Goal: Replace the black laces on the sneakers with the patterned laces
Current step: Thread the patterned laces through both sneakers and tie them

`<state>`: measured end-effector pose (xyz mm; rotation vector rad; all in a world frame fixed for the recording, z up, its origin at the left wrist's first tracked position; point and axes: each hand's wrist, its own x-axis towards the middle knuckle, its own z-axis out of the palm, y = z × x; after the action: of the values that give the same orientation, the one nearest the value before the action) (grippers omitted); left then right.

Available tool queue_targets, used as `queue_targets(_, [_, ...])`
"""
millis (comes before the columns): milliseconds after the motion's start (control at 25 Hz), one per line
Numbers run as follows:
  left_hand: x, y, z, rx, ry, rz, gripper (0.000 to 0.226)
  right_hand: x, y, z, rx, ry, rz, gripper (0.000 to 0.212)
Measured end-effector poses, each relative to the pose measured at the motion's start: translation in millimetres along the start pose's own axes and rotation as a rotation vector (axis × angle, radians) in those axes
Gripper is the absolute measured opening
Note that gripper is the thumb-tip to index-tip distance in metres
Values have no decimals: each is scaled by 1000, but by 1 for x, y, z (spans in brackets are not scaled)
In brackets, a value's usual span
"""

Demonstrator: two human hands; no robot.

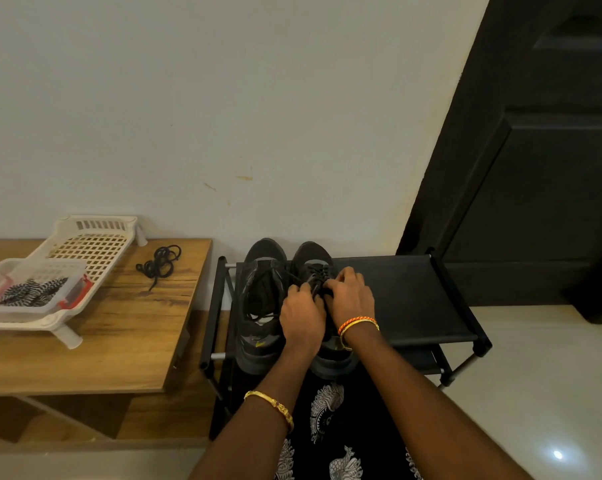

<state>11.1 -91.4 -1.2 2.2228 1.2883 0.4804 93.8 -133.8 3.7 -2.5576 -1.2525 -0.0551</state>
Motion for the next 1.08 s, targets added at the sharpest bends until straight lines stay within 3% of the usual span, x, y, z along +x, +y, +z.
queue_targets(120, [-1, -3, 0, -2, 7, 19, 26, 5, -1, 1, 18, -4, -30, 23])
queue_targets(280, [-3, -2, 0, 8, 22, 12, 27, 0, 6, 6, 285, 112, 13, 16])
queue_targets(400, [-4, 0, 1, 20, 30, 12, 24, 5, 6, 8, 690, 225, 307, 15])
queue_targets(480, [-5, 0, 0, 28, 34, 22, 23, 17, 9, 6, 967, 301, 623, 18])
queue_targets(560, [-5, -1, 1, 33, 29, 26, 24, 24, 15, 3, 1175, 286, 887, 20])
queue_targets(640, [-5, -2, 1, 29, 27, 23, 25, 23, 15, -2, 1292, 194, 1001, 13])
queue_targets(720, [-4, -3, 2, 34, 32, 23, 24, 18, 12, -5, 1187, 163, 926, 11])
queue_targets(840, [-3, -5, 5, 43, 34, 37, 24, 5, 8, -11, 558, 165, 336, 28])
queue_targets(920, [-3, -6, 6, 31, 36, 32, 24, -2, 2, -12, 247, 49, 83, 31])
queue_targets(1080, [-3, -7, 8, 26, 32, 39, 24, -3, -7, -2, 51, -74, 24, 28])
